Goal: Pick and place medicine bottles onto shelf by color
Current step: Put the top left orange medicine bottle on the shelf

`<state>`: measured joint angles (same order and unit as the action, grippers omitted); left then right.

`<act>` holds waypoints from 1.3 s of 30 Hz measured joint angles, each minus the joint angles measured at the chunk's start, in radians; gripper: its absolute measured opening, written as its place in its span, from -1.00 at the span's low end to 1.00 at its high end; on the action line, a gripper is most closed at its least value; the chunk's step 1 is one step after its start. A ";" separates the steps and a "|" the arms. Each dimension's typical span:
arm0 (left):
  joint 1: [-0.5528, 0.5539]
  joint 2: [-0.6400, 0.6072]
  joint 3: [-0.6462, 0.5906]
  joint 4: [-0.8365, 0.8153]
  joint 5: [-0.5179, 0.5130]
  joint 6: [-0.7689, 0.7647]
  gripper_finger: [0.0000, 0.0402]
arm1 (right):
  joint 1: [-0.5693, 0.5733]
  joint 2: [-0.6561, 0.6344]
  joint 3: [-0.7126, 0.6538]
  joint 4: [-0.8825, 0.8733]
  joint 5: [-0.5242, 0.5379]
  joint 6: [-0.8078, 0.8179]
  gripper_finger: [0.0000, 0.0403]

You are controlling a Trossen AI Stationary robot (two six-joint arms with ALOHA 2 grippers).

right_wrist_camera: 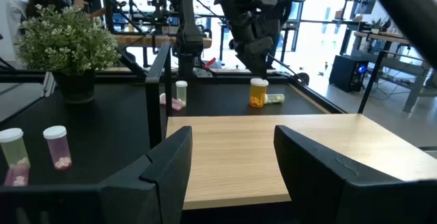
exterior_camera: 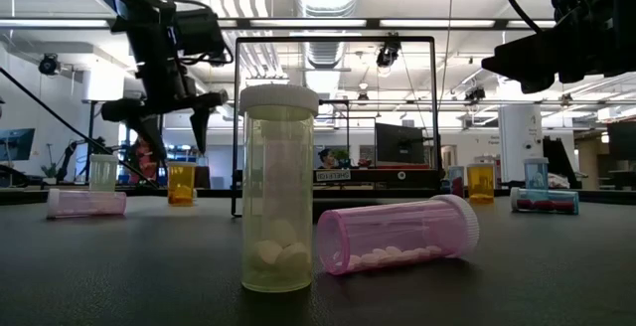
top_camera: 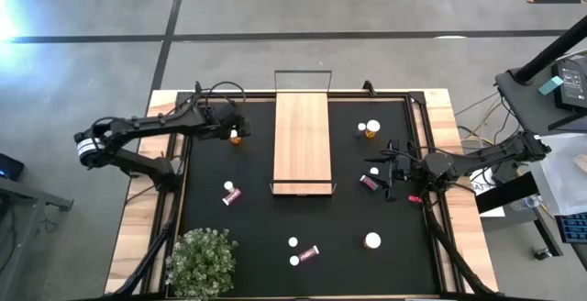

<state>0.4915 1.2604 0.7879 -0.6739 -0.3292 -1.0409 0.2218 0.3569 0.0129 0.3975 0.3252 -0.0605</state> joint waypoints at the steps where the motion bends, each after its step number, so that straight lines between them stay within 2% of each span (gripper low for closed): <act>1: 0.000 0.003 -0.001 0.001 -0.004 0.001 0.59 | 0.000 0.000 0.000 0.000 0.000 0.000 -0.01; 9: -0.001 0.064 -0.005 0.012 -0.027 0.008 0.91 | 0.000 0.000 0.000 0.000 0.000 0.000 -0.01; 19: -0.001 0.167 -0.003 0.041 -0.055 0.033 0.95 | 0.000 0.000 0.000 0.000 0.000 0.000 -0.01; 23: -0.001 0.194 -0.003 0.049 -0.059 0.034 0.82 | 0.000 0.000 0.000 0.000 0.000 0.000 -0.01; 33: -0.001 0.199 -0.003 0.083 -0.073 0.036 0.26 | 0.000 0.000 0.000 0.000 0.000 0.000 -0.01; 39: -0.001 0.201 -0.003 0.083 -0.079 0.036 0.09 | 0.000 0.000 0.000 0.000 0.000 0.000 -0.01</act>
<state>0.4908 1.4616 0.7853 -0.5907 -0.4082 -1.0050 0.2216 0.3571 0.0130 0.3975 0.3250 -0.0605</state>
